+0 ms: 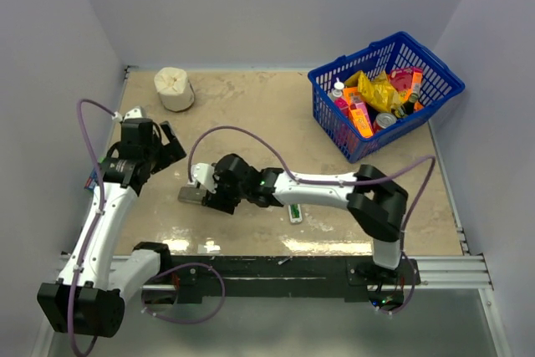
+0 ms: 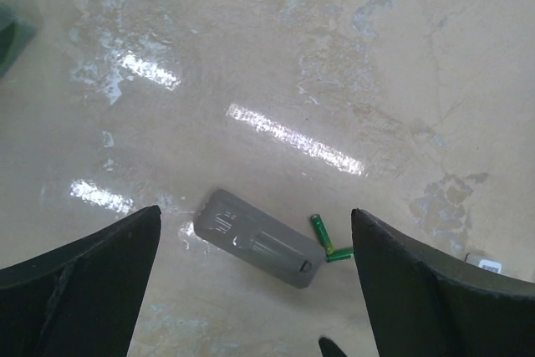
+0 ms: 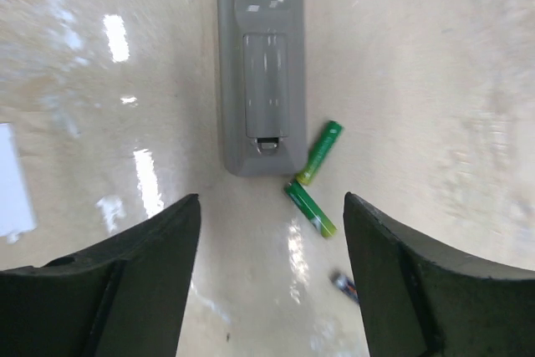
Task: Load the batteries into the remote control
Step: Adjust the battery cover at the center of the board, then move the battery cover to the center of the board.
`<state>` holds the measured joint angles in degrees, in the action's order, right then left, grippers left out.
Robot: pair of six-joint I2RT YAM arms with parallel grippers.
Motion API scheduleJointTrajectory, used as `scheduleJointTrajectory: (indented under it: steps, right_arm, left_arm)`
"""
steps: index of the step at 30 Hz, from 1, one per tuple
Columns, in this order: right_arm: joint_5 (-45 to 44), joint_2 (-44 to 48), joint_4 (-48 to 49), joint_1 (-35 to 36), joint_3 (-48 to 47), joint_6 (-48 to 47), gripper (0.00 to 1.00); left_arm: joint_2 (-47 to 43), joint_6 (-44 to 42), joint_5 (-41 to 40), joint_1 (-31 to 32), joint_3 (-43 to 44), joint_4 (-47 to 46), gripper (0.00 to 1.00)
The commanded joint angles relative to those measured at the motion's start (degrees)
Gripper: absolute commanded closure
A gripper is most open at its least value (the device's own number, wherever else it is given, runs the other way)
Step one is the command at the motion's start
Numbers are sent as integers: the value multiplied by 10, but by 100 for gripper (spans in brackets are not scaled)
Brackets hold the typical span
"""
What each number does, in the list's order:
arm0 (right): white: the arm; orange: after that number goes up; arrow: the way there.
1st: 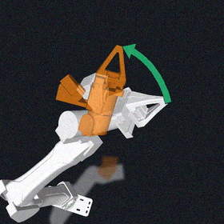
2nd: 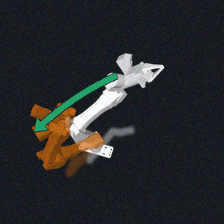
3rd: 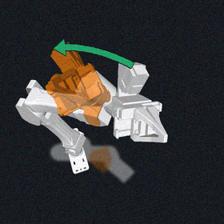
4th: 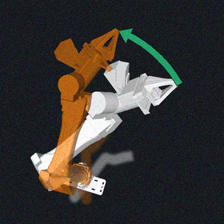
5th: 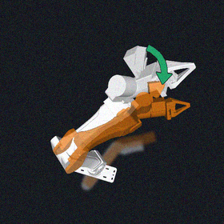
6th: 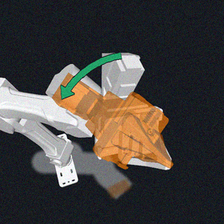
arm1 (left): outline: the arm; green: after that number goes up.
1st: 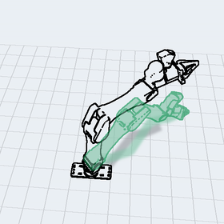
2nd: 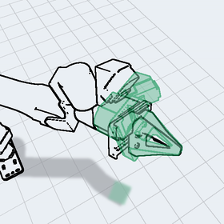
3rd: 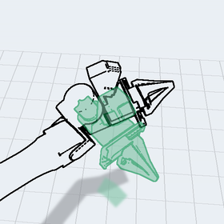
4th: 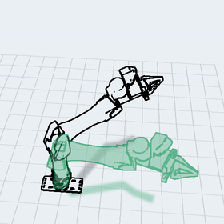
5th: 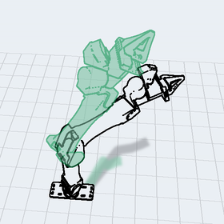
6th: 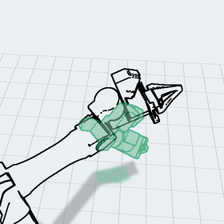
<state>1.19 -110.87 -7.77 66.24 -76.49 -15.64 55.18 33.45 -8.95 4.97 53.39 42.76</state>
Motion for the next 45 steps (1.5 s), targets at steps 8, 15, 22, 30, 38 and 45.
scheduleJointTrajectory:
  steps: [8, 15, 22, 30, 38, 45]
  right_arm:
    - [88, 56, 33, 78, 42, -10, 66]
    - [67, 0, -1, 120, 13, -38, 62]
    - [43, -26, -14, 133, 6, -46, 62]
    - [0, -43, -34, 137, 1, -53, 62]
    - [-73, -33, -103, 134, 15, -14, 69]
    - [-100, 11, -183, 70, 46, 53, 69]
  left_arm:
    - [-10, -8, -65, 2, 73, 25, 0]
    - [-4, -14, -77, 6, 80, 23, 0]
    - [-1, -16, -72, 7, 77, 17, 0]
    - [2, -19, -70, 7, 71, 8, 0]
    - [2, -26, -76, 7, 69, 0, 0]
    - [-2, -30, -71, 7, 59, -13, 0]
